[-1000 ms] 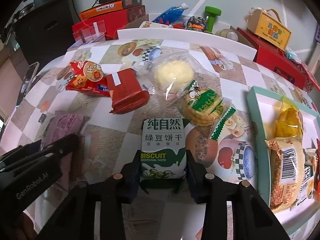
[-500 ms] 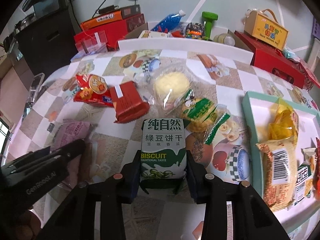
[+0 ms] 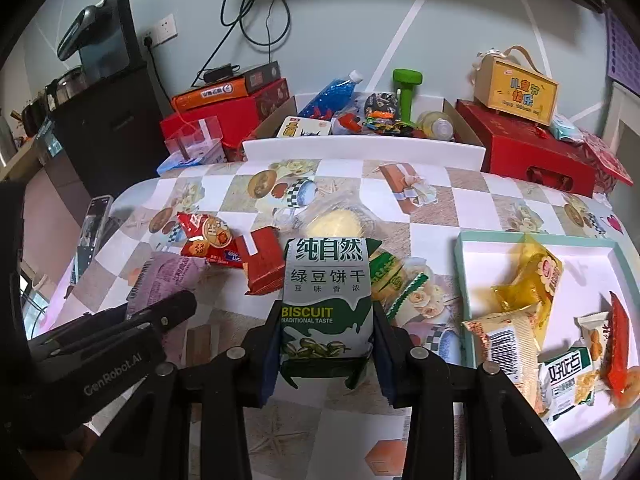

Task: Organize snacks
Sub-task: 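Carry the biscuit box and pink bag into the white tray and open both grippers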

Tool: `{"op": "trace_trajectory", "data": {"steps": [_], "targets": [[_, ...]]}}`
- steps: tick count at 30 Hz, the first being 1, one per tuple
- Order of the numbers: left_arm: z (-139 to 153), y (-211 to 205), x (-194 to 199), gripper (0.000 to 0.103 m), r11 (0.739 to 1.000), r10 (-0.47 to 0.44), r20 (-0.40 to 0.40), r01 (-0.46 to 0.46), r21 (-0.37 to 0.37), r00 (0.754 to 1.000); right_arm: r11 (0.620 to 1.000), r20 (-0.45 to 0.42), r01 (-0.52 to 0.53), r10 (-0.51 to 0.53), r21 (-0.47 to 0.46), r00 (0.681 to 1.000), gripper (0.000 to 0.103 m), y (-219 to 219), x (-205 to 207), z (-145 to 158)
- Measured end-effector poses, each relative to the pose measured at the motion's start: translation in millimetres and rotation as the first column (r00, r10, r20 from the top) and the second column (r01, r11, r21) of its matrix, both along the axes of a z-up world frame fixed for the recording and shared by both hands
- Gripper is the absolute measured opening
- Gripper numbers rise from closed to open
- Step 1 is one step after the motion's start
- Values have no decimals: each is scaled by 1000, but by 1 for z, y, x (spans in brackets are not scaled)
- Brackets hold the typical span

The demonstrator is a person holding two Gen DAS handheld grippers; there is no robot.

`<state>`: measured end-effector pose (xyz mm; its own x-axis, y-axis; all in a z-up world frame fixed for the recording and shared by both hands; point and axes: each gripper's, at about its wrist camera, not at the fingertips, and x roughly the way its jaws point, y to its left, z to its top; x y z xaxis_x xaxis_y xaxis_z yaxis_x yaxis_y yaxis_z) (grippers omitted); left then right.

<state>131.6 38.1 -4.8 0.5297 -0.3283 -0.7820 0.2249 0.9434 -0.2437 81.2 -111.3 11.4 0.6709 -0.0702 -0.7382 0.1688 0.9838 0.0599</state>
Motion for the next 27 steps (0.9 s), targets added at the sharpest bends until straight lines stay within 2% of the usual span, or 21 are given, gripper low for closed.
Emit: {"op": "trace_trajectory", "data": {"steps": [10,19,24,27], "targets": [[11,-46,-4,41,995,-102,28,102,2,994,998,36,66,-67,14,997,42,-36,-12,13],[24,-106,-8,41,973,-228,60,226,39,972,980,78,183,-188,74,979,42,-97,-32,27],[32,-141,-11,41,953,-302,78,300,37,950,948,108,306,-314,84,943,42,-142,-56,37],[38,-166,-14,41,933,-361,93,359,40,928,918,109,388,-395,82,912,42,-171,-71,38]]}}
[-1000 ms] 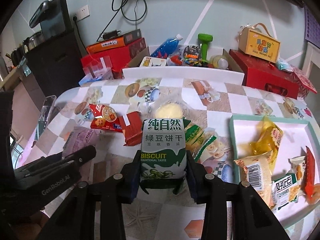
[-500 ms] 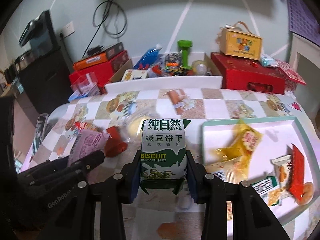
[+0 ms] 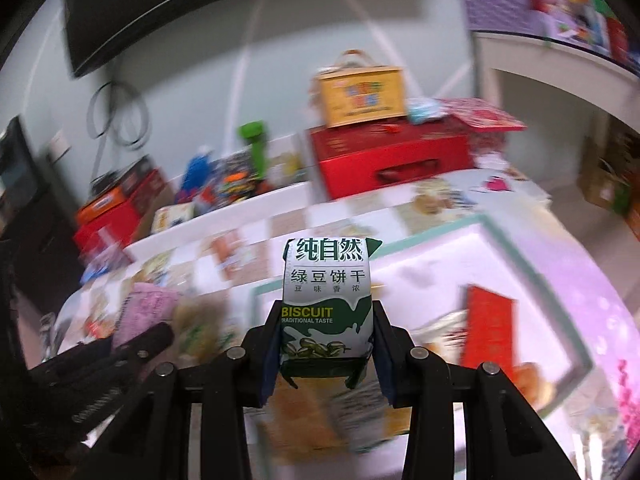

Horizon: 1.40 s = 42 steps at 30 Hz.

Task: Organize snacks
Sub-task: 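Carry the biscuit box and pink bag into the white tray and open both grippers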

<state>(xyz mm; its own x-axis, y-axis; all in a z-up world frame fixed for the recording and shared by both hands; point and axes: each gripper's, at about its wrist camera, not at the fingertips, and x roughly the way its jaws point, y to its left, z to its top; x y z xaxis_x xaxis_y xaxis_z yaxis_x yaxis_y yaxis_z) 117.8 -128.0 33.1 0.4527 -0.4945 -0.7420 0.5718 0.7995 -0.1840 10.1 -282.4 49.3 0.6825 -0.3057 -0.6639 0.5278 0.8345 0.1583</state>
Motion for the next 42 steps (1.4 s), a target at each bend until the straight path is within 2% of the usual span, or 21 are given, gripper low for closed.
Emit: {"op": "trace_trajectory", "data": {"steps": [5,12,21,33,35,36,37,42], "targets": [[-3,-35,5,41,997,-72,-19,72,4,997,996,-25,83,-82,31,996,42,-35,-12,-7],[-23,-79,23,41,988,-123,-40,127,87,992,997,-45,79,-78,18,996,42,-62,2,-11],[-45,-104,32,41,980,-157,-84,166,109,984,995,-110,92,-88,35,990,42,-93,23,-33],[-57,-123,26,42,971,-195,-116,208,115,974,996,-166,84,-78,29,983,42,-103,37,-47],[-55,-124,25,49,971,-193,-120,207,121,974,996,-173,87,-82,17,981,43,-103,38,-46],[-53,-122,25,61,973,-188,-124,202,113,974,996,-174,89,-86,11,981,43,-103,38,-45],[-50,-120,25,68,976,-181,-124,194,102,976,996,-172,89,-87,2,981,43,-102,37,-42],[-27,-114,23,68,980,-181,-95,188,71,979,996,-161,88,-92,-27,983,43,-99,34,-25]]}}
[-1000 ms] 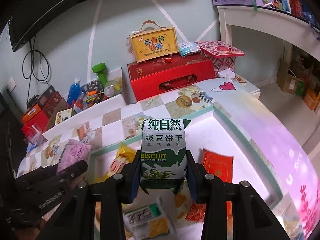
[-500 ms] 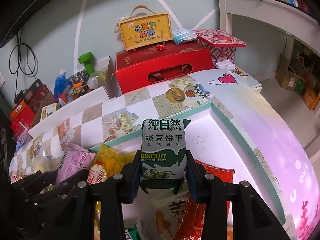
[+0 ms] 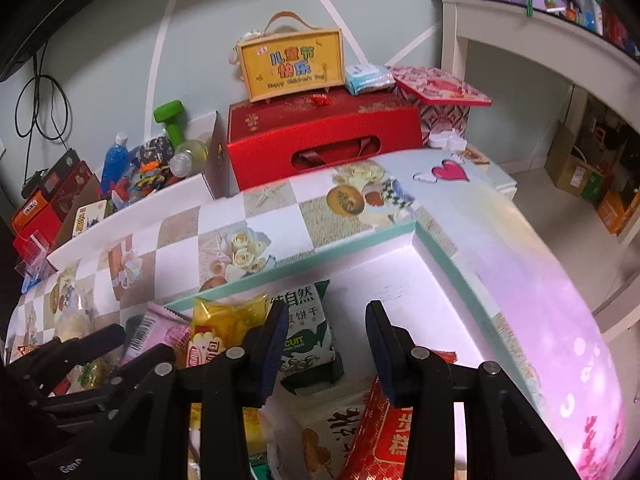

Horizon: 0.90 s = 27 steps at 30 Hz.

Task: Organize snacks
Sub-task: 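Carry the biscuit box and pink bag into the white tray and open both grippers, then move both grippers back over the snack pile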

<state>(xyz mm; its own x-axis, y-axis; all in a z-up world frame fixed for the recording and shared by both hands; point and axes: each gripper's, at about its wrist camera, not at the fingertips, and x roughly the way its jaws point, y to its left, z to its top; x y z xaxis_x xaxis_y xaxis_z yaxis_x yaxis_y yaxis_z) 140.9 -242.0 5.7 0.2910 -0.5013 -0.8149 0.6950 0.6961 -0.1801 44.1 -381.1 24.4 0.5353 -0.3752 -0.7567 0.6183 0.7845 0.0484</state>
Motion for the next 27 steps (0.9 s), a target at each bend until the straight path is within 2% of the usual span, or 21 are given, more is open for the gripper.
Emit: {"op": "trace_trajectory", "data": {"steps": [6,8,10,12,13,14,15,16,18,27], "targets": [[16,9,1,69,1000,19,8,-19,-24,1000,1000,1,-1,1,-14,1000,43,6,0,12],[17,13,2,76,999,40,9,-39,-22,999,1000,-5,3,-3,-15,1000,43,7,-1,12],[15,18,5,89,998,69,19,-69,-8,997,1000,-16,8,-8,-12,1000,45,7,-2,10],[13,24,7,93,994,109,35,-110,10,993,1000,-28,15,-15,-16,999,60,8,-3,7],[11,27,10,95,991,134,40,-135,16,990,1000,-34,20,-21,-23,999,74,9,-4,6],[9,32,12,96,986,163,48,-164,18,985,999,-37,24,-25,-31,999,80,10,-5,5],[9,35,13,102,984,178,55,-179,16,982,999,-39,24,-26,-36,999,82,11,-6,3],[7,38,14,103,980,197,61,-198,12,979,999,-41,25,-27,-38,999,84,11,-7,2],[5,43,16,103,975,220,70,-220,2,973,998,-46,37,-39,-44,998,102,12,-8,-2],[1,51,16,103,974,225,66,-223,-41,972,997,-13,66,-67,-42,998,103,13,-14,-8]]}}
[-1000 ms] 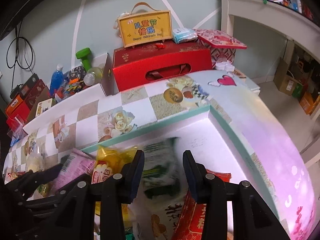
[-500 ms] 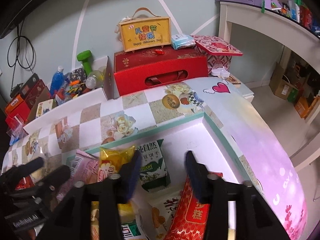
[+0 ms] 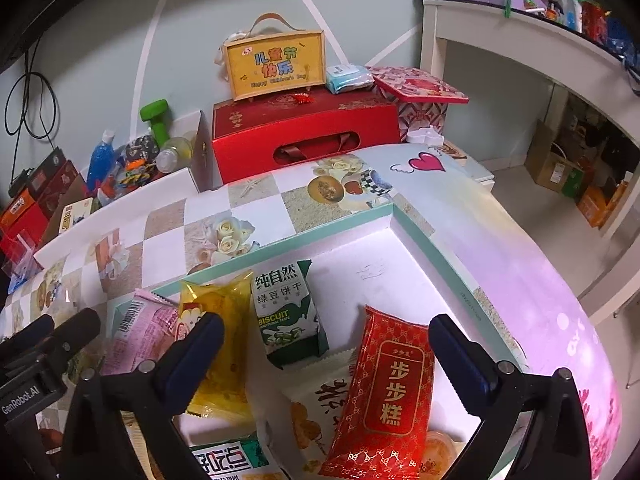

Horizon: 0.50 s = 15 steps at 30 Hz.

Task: Organize snacks
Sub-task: 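Move both grippers back over the snack pile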

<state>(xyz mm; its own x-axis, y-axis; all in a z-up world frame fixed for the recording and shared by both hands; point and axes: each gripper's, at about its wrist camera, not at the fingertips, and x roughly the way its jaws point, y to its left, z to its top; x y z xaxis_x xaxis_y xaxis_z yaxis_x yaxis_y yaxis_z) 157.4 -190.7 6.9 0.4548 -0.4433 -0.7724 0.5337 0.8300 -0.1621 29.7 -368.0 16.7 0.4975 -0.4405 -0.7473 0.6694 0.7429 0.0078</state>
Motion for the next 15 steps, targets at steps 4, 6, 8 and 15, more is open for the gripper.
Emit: {"op": "trace_trajectory", "data": {"steps": [4,6,8,15], "targets": [[2,5,0,103,1000,2,4,-2,-28,1000,1000,32,10,-10,-2,999,103,2,-2,4],[3,8,1,103,999,1,2,-1,-34,1000,1000,32,20,-20,-8,999,103,4,-2,7],[6,12,1,103,999,-3,2,3,-34,1000,1000,27,26,-25,-12,999,103,6,-1,9],[34,38,7,103,998,-10,35,12,-62,999,999,65,17,-15,-35,998,103,19,0,31]]}}
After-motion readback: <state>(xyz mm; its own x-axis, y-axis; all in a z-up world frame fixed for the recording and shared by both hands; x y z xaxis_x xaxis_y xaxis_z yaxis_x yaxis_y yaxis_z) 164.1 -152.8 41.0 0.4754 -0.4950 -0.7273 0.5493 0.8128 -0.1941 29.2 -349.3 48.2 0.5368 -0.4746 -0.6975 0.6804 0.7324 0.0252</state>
